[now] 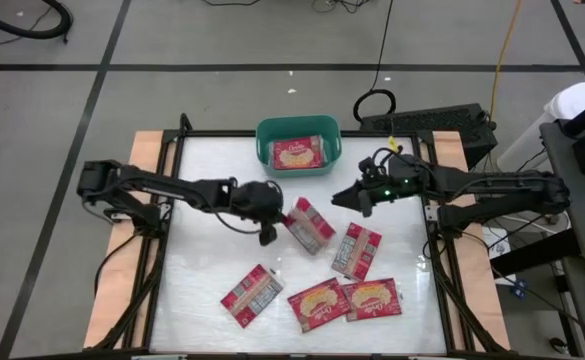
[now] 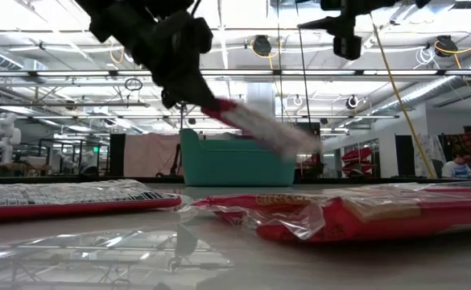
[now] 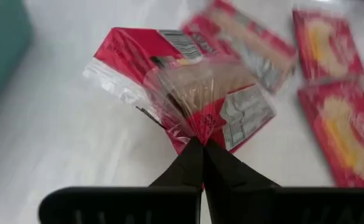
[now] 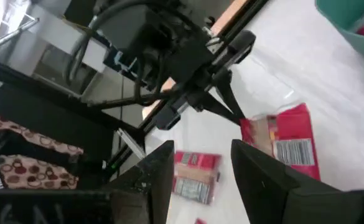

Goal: Sort popcorn bags into baskets
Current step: Put the red popcorn pack into the green bin

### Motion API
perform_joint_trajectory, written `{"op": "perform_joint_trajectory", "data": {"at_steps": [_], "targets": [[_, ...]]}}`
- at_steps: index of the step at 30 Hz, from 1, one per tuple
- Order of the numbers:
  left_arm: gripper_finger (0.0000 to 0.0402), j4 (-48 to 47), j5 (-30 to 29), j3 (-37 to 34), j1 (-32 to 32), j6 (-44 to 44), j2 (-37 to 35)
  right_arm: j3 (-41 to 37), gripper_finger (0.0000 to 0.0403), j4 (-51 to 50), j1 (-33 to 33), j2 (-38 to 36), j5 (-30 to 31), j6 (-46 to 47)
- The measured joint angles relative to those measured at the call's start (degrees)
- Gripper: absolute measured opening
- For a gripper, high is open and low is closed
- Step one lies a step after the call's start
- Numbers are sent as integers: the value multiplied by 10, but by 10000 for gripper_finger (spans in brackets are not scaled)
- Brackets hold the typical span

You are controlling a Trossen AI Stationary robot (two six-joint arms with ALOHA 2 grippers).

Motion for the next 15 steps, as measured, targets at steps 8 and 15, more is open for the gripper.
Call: {"op": "perform_joint_trajectory", "data": {"at_steps": [8, 15], "targets": [[2, 24, -2, 1, 47, -61, -85, 2, 153, 81, -10, 28, 66, -35], [1, 20, 7, 1, 90, -155, -156, 65, 153, 53, -16, 32, 85, -131]]}}
